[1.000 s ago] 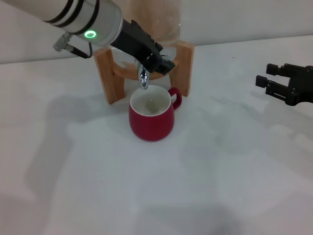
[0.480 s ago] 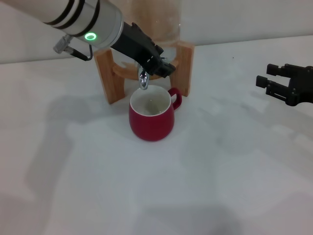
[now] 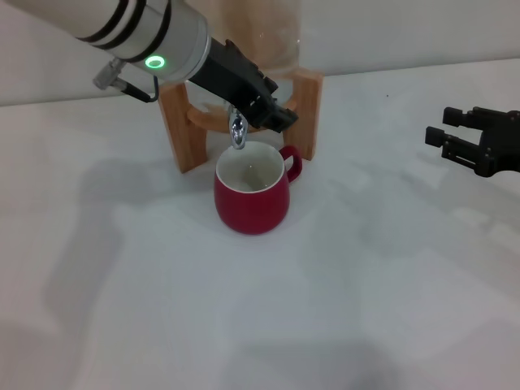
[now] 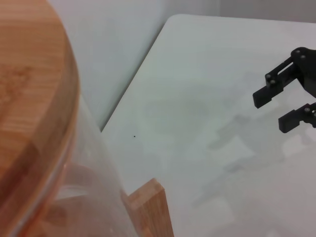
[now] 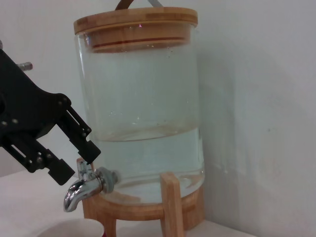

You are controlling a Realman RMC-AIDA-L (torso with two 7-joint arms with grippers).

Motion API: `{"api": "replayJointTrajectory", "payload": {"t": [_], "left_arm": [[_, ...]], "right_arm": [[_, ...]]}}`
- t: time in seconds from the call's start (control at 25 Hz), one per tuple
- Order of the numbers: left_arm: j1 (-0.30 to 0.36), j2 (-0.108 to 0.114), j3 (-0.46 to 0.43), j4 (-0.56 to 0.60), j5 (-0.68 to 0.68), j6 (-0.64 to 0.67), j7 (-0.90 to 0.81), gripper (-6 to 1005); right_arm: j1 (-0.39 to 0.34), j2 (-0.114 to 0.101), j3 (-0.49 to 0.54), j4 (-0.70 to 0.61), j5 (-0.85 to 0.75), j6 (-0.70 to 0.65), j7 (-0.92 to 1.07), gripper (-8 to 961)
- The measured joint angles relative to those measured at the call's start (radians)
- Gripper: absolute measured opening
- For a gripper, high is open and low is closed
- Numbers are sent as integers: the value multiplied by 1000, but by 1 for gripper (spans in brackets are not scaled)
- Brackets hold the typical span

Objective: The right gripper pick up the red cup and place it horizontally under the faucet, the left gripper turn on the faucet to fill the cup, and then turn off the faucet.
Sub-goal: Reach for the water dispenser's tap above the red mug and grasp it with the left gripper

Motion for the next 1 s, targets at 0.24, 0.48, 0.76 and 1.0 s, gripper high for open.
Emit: {"api": "replayJointTrajectory", "payload": {"t": [0.24, 0.48, 0.76, 1.0], "left_arm": [[-1, 0, 3, 0, -2, -2, -1, 503], [-1, 1, 3, 1, -11, -8, -1, 503], [3, 0, 5, 12, -5, 5, -5, 503], [1, 1, 13, 12, 2, 26, -3, 503]], "right_arm": [[0, -1, 3, 0, 0, 0, 0, 469], [0, -2, 5, 0, 0, 0, 0, 469], [0, -2, 5, 0, 0, 0, 0, 468], [0, -2, 5, 0, 0, -1, 0, 469]]}}
